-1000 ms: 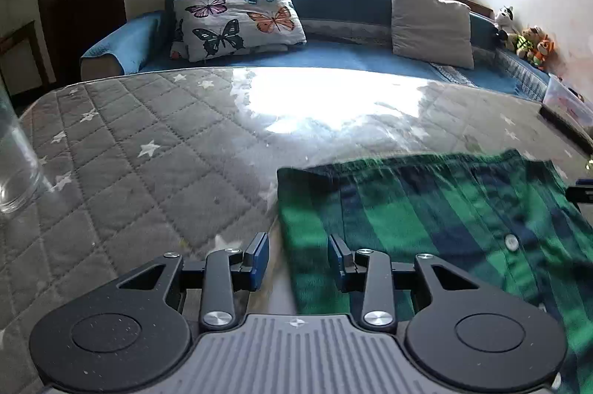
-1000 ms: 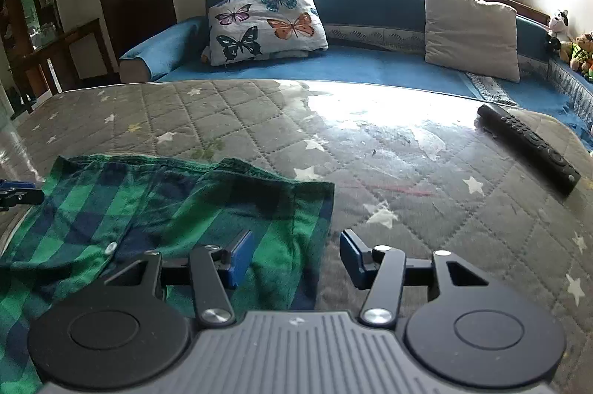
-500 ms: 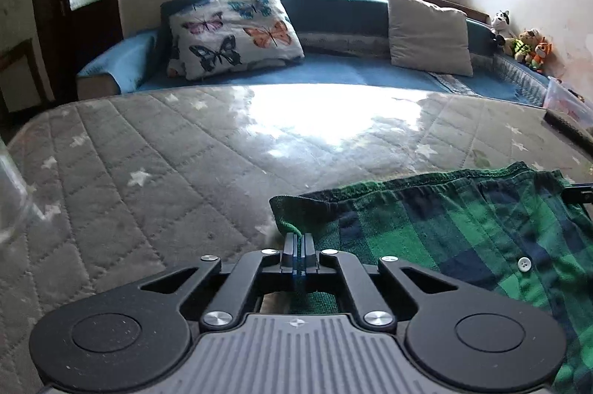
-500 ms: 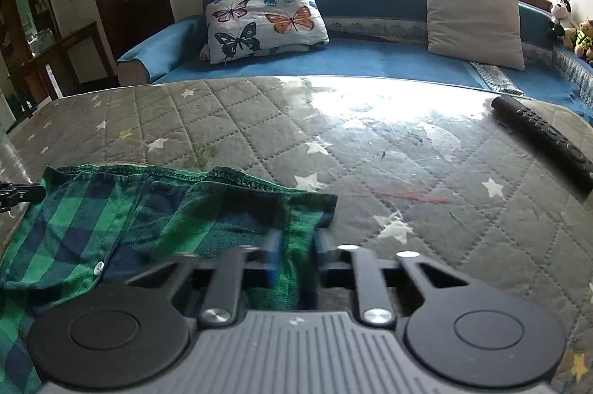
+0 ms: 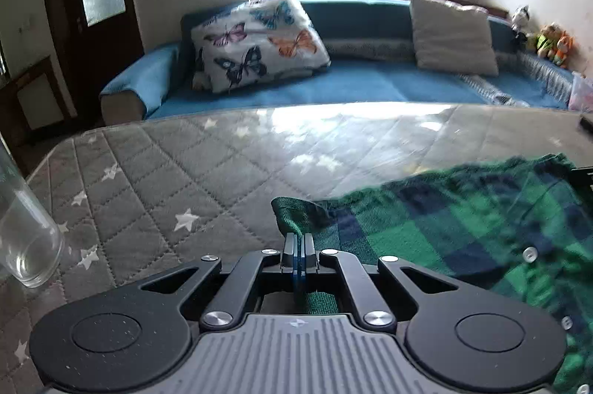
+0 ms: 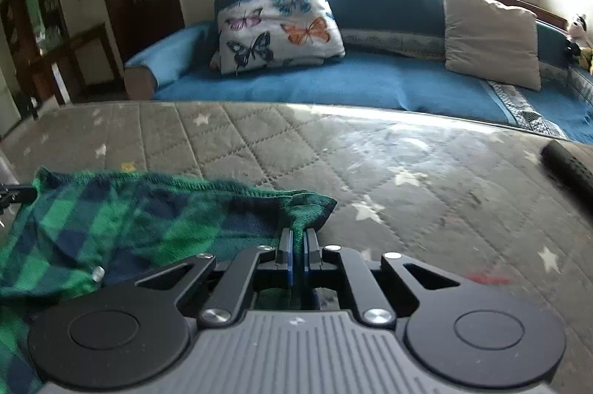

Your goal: Fold clothes

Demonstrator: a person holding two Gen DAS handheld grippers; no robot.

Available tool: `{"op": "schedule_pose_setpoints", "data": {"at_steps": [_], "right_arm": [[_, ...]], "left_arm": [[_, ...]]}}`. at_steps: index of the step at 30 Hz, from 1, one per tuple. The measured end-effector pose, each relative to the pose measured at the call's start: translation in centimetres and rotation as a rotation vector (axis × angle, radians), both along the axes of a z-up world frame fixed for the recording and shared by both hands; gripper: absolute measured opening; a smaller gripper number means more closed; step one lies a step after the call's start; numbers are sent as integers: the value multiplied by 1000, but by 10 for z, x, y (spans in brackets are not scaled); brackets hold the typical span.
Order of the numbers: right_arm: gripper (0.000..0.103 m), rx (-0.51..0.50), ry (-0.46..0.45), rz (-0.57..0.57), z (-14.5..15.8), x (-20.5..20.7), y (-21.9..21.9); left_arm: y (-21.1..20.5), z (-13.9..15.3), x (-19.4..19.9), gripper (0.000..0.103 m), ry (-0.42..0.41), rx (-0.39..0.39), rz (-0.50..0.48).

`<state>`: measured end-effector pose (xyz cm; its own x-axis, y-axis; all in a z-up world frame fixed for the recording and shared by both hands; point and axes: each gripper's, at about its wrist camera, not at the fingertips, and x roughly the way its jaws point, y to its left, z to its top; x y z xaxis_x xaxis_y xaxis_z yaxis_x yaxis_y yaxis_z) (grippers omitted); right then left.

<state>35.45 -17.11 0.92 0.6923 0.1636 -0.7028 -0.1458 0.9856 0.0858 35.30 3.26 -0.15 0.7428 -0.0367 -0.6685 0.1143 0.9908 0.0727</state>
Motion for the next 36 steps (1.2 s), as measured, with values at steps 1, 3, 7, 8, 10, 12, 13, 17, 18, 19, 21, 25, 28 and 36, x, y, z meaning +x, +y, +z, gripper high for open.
{"op": "schedule_pose_setpoints", "data": {"at_steps": [1,3,7,8,10,12,13,17,18,19,21,25,28,36], "right_arm": [[6,-9,3,2,-2,3,2],[8,-27,0,13,-2,6,5],[11,-53,2,24,6,-3,9],[12,-57,-2,31,10,-9,10],[12,-63,-3,60,18,-22,13],[15,-74,-9,98,26,-40,19],[16,-82,-10,121,30,-49,23],[24,-104,-19,236,44,-92,45],[25,-112,-20,274,47,-104,51],[27,-120,-20,302,49,-113,56],[37,-141,-27,381,54,-141,68],[37,-167,-23,559,58,-197,94],[38,-208,-30,682,57,-232,115],[38,-351,-111,963,34,-296,162]], "left_arm": [[0,-3,2,2,6,9,1],[1,-6,4,3,5,21,2],[2,-3,-3,7,3,40,19],[3,-2,-6,8,1,44,24],[5,4,-14,8,-2,35,24],[5,9,-23,8,-5,30,11],[4,12,-29,8,-8,31,-1],[-3,18,-49,8,-10,33,-54],[-4,19,-53,8,-7,31,-66],[-6,19,-56,8,-4,29,-77],[-7,20,-62,8,1,22,-89],[-3,17,-71,7,22,0,-94],[0,17,-79,7,28,2,-92],[13,21,-87,7,27,-7,-63]]}}
